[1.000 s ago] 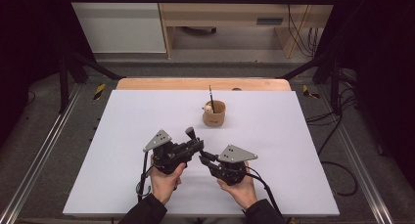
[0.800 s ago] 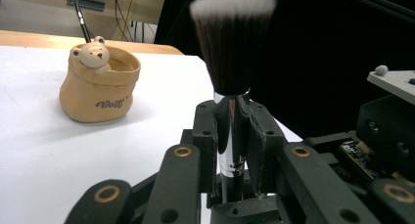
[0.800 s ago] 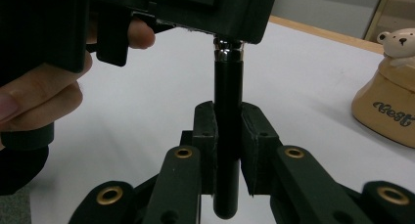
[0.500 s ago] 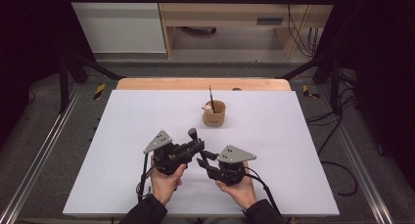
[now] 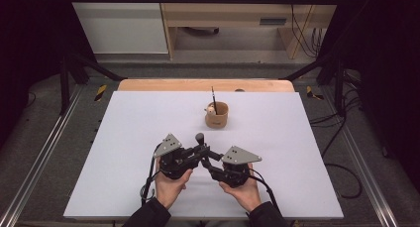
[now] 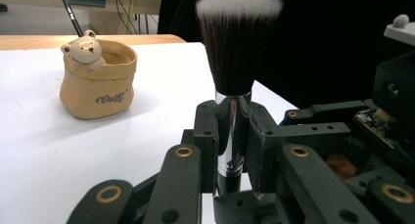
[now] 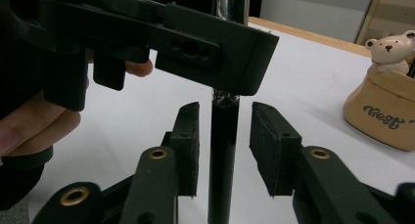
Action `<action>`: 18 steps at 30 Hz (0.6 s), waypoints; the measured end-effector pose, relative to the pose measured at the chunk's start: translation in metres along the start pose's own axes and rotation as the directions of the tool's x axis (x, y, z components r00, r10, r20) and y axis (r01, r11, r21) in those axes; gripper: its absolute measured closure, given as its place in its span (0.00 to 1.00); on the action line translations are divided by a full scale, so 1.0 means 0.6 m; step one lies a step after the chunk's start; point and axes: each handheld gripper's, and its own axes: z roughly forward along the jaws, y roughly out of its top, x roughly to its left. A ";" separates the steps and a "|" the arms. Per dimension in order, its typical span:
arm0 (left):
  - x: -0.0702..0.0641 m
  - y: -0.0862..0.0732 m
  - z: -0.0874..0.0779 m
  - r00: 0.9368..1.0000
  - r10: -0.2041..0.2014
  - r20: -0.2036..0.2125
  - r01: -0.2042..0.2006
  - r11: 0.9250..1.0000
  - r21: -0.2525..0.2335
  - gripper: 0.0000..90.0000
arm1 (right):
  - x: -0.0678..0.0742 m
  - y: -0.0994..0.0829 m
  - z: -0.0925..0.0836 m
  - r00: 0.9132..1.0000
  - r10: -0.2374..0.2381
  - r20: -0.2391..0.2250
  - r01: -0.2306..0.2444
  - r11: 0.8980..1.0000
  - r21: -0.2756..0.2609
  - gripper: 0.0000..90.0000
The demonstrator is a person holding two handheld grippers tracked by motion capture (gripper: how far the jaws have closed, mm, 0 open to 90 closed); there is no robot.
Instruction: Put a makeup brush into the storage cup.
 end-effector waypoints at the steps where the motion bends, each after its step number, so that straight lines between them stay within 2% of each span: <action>1: -0.001 0.000 0.000 1.000 0.003 0.000 -0.003 1.000 0.003 0.85 | 0.000 0.000 0.000 1.000 0.002 0.000 -0.002 1.000 0.000 0.73; 11: -0.007 -0.001 0.003 1.000 0.029 -0.001 -0.029 0.999 0.017 0.85 | -0.003 0.001 -0.003 1.000 0.029 -0.007 -0.029 1.000 -0.004 0.86; 18: -0.006 -0.001 0.003 1.000 0.028 0.002 -0.028 0.999 0.015 0.85 | -0.003 0.001 -0.003 0.999 0.034 -0.023 -0.034 0.999 -0.004 0.88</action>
